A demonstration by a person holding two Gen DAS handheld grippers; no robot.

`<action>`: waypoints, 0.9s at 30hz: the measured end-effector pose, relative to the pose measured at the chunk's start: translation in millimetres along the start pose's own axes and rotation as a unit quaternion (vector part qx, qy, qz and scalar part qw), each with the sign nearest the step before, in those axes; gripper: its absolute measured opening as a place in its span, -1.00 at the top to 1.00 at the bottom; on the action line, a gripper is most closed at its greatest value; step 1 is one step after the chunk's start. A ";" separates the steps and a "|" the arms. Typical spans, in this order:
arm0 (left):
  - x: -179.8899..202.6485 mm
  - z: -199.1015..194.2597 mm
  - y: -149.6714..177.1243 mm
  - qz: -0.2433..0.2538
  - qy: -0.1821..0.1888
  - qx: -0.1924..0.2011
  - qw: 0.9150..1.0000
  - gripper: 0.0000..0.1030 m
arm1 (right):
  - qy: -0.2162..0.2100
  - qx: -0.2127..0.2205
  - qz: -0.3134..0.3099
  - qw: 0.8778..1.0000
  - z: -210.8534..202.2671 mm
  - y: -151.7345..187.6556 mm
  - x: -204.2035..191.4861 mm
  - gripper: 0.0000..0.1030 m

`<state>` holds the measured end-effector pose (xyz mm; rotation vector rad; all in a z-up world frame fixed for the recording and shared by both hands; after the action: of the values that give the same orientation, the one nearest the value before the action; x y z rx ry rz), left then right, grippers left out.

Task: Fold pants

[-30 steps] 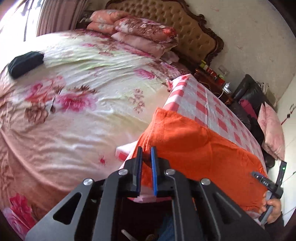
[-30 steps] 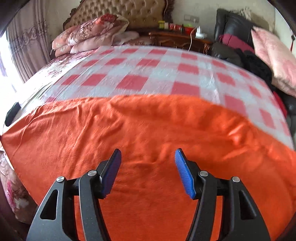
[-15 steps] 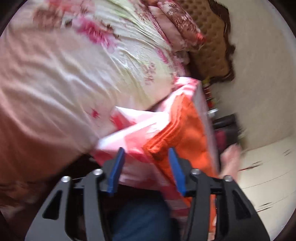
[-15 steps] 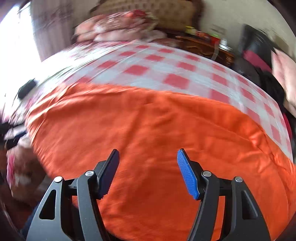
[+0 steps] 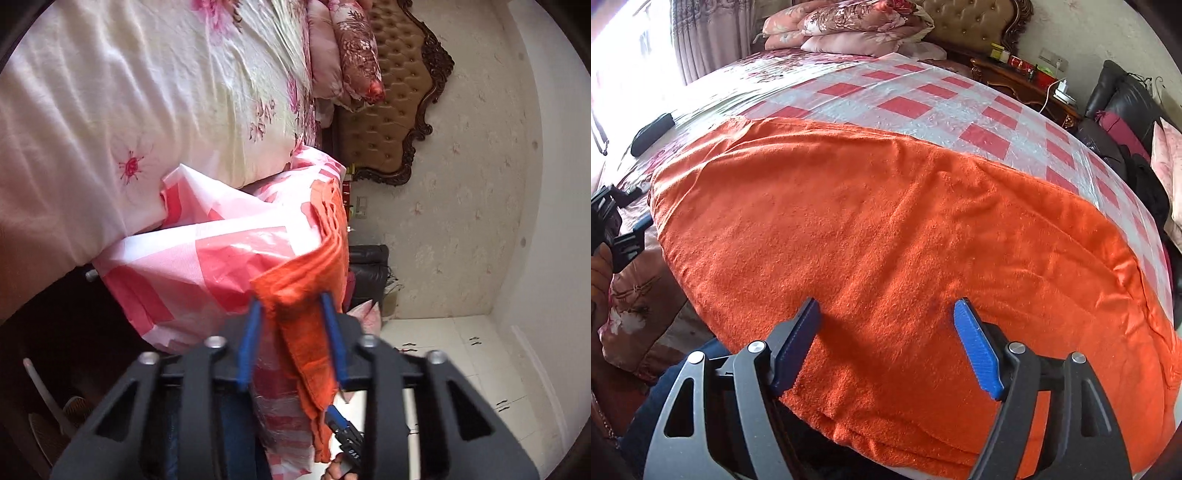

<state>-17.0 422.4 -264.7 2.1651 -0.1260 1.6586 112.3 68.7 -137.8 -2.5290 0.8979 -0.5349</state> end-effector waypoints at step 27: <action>71.7 8.9 -23.9 0.087 -0.072 0.022 0.993 0.72 | -0.011 -0.024 0.042 0.999 71.2 -109.6 32.8 -0.35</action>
<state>19.2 453.3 -205.3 2.3664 -0.3312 1.6070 225.2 142.4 -137.5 -2.5213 1.0164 -0.4643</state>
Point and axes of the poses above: each gripper's, at about its wrist camera, not at the fingertips, and z roughly the way its jaws point, x to its right, y to its underside, the point moved 2 cm from there along z, roughly the way its jaws point, and after that the axes turned 15 degrees about -z, right-handed, at the moved point
